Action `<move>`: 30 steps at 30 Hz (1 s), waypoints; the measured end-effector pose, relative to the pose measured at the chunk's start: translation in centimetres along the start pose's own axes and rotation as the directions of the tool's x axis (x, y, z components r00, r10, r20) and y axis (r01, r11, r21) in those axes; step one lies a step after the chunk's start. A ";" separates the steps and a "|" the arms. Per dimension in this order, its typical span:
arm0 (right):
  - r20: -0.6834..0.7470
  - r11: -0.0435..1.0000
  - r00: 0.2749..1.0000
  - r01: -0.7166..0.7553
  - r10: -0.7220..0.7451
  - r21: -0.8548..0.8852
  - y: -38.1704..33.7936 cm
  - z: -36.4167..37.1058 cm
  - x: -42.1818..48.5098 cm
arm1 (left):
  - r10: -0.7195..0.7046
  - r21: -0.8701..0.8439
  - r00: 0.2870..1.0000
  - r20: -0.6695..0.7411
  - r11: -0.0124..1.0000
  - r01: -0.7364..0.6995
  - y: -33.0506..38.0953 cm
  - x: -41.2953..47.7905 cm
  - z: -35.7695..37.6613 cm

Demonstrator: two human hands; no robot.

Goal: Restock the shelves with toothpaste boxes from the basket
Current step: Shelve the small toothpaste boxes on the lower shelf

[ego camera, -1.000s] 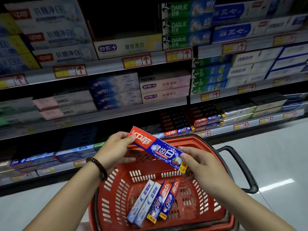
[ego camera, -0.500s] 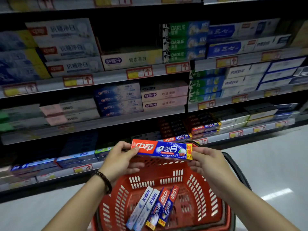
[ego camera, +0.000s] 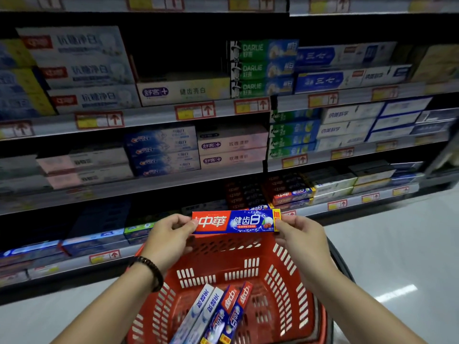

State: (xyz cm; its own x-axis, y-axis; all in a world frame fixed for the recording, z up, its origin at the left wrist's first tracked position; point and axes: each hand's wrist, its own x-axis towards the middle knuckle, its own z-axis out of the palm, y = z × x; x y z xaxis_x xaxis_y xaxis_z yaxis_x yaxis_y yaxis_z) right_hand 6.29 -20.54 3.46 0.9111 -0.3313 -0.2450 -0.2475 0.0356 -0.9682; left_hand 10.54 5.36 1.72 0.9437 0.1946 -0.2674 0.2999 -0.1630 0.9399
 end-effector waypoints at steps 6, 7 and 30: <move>0.034 0.997 0.999 -0.018 0.021 -0.080 -1.6 -1.0 4.1 | 0.060 0.129 0.998 0.003 0.990 -0.060 0.1 1.0 1.3; 0.028 0.995 0.999 -0.019 0.021 -0.095 -2.2 -1.1 4.8 | 0.072 0.142 0.997 0.010 0.987 -0.072 0.4 1.1 1.8; -0.038 0.923 0.998 0.035 -0.054 -0.383 1.5 -0.3 20.0 | 0.085 0.257 0.996 0.020 0.962 -0.087 1.0 12.1 11.8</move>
State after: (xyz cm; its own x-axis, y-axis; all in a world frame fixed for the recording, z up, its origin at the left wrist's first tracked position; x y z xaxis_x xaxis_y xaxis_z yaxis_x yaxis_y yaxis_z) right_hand 24.10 -27.38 -2.89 0.9098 -0.3686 -0.1906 -0.3227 -0.3399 -0.8834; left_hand 23.95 -3.87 -3.08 0.9684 0.1607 -0.1908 0.2423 -0.4228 0.8732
